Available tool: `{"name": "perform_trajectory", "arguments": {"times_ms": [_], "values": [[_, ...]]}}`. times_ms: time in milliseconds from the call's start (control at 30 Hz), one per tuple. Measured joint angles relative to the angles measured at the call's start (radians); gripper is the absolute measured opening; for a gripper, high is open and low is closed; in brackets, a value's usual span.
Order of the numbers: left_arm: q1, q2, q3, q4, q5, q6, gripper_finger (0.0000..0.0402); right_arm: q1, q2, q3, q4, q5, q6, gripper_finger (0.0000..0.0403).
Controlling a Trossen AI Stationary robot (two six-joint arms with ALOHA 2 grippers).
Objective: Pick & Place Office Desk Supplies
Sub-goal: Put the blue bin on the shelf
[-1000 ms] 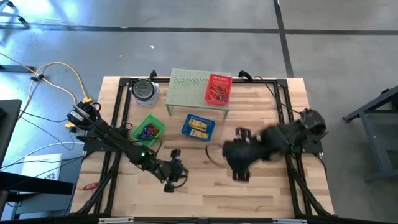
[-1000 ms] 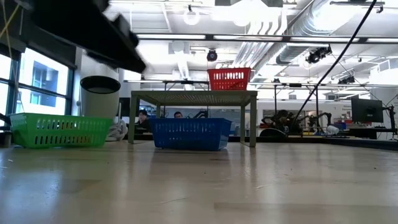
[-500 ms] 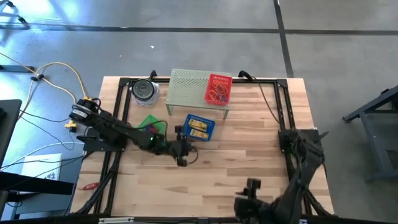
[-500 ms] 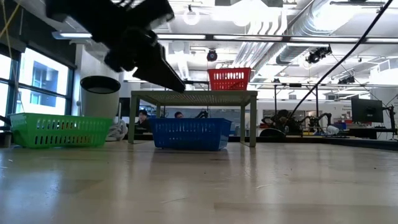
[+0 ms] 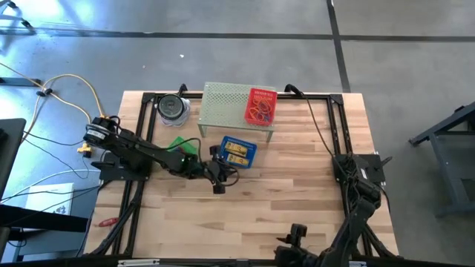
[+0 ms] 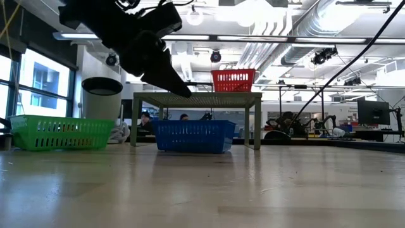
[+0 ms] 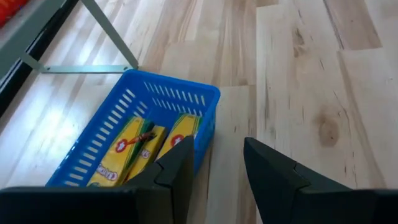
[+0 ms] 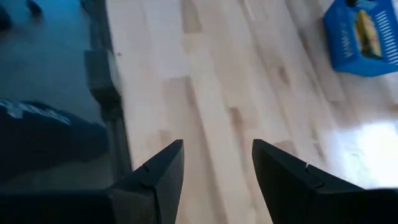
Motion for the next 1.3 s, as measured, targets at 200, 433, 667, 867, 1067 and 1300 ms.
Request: {"name": "perform_trajectory", "arguments": {"times_ms": [200, 433, 667, 867, 1067, 1300], "values": [[0.005, 0.0, 0.0, 0.02, 0.019, 0.041, 0.0134, -0.004, 0.001, 0.0, 0.128, 0.001, -0.002, 0.0179], [0.054, 0.0, 0.0, 0.016, 0.193, 0.129, 0.0184, -0.005, 0.001, 0.0, 0.186, 0.001, -0.003, 0.0179], [0.13, 0.0, 0.0, 0.004, 0.204, 0.094, 0.03, -0.005, 0.001, 0.0, 0.187, 0.001, -0.004, 0.0179], [0.16, 0.0, 0.0, 0.061, 0.204, 0.083, 0.033, -0.005, 0.001, 0.0, 0.185, 0.0, -0.005, 0.0179], [0.157, 0.0, 0.0, 0.026, 0.229, 0.128, 0.033, -0.005, 0.001, 0.0, 0.183, -0.006, -0.002, 0.0169], [0.162, 0.0, 0.0, -0.052, 0.237, 0.128, 0.033, -0.005, 0.001, 0.0, 0.203, -0.008, 0.045, 0.0155]]}}
